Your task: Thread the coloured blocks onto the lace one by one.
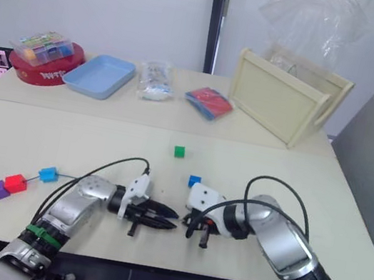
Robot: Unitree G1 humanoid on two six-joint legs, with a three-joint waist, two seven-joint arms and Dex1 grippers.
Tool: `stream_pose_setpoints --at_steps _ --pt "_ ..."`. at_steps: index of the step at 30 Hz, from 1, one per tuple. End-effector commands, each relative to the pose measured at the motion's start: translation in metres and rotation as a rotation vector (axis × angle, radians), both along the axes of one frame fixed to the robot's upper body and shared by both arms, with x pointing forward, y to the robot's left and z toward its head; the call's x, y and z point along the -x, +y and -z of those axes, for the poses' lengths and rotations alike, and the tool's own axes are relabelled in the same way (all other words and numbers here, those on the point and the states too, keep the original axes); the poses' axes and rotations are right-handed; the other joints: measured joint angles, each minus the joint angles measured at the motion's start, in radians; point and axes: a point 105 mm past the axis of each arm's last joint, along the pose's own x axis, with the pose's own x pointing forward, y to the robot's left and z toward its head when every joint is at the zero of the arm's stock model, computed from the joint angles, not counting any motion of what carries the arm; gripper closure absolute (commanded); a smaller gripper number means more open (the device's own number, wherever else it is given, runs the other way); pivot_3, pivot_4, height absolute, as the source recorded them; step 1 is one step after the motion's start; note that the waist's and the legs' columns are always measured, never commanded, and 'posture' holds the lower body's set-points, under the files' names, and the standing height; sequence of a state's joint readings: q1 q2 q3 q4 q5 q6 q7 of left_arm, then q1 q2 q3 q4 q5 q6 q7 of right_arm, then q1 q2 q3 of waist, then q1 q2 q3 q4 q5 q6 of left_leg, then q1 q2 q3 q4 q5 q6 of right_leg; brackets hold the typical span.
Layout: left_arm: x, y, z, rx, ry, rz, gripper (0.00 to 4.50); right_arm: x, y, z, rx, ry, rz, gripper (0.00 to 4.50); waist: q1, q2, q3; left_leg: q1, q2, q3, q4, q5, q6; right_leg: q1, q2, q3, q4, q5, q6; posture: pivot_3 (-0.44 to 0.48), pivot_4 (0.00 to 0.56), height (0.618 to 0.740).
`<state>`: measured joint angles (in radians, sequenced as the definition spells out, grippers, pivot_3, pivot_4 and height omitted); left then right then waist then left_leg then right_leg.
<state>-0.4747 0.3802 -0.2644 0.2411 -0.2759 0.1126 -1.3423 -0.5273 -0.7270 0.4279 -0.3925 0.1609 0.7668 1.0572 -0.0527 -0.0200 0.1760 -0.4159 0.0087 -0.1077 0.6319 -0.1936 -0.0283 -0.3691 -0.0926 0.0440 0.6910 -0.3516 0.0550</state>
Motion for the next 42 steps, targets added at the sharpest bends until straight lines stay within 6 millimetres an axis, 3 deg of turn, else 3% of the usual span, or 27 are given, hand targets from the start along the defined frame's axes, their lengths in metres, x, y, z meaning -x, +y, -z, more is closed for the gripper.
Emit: stream_pose_setpoints --at_steps 1,26,30,42 --pt "-0.0028 -0.0057 -0.0112 0.020 -0.038 0.007 3.21 0.0029 0.0046 -0.0082 -0.009 -0.037 -0.028 4.50 0.001 0.000 0.000 0.000 0.000 0.000 0.000 0.000 0.000 0.000 0.000 0.000 0.000 0.000 0.000 0.000 0.150 0.740" --pt "0.0008 -0.0117 -0.0087 -0.002 -0.056 0.036 3.21 0.0029 0.0003 -0.0075 -0.006 -0.036 -0.019 4.50 0.006 0.000 0.000 0.000 0.000 0.000 0.000 0.000 0.000 0.000 0.000 0.000 -0.001 0.000 0.000 0.000 0.150 0.740" --pt "-0.0010 -0.0123 -0.0089 -0.002 -0.065 0.031 4.40 0.0035 0.0000 -0.0065 -0.005 -0.034 -0.020 4.50 0.007 0.000 0.000 0.000 0.000 0.000 0.000 0.000 0.000 0.000 0.000 0.000 -0.001 0.000 0.000 0.000 0.150 0.740" --pt "-0.0054 -0.0139 -0.0063 -0.020 -0.091 0.018 4.46 0.0031 -0.0019 -0.0083 -0.004 -0.037 -0.013 4.50 0.007 0.000 0.000 0.000 -0.001 0.000 0.000 0.000 0.000 0.001 -0.001 0.000 -0.001 0.000 0.000 0.000 0.150 0.740"
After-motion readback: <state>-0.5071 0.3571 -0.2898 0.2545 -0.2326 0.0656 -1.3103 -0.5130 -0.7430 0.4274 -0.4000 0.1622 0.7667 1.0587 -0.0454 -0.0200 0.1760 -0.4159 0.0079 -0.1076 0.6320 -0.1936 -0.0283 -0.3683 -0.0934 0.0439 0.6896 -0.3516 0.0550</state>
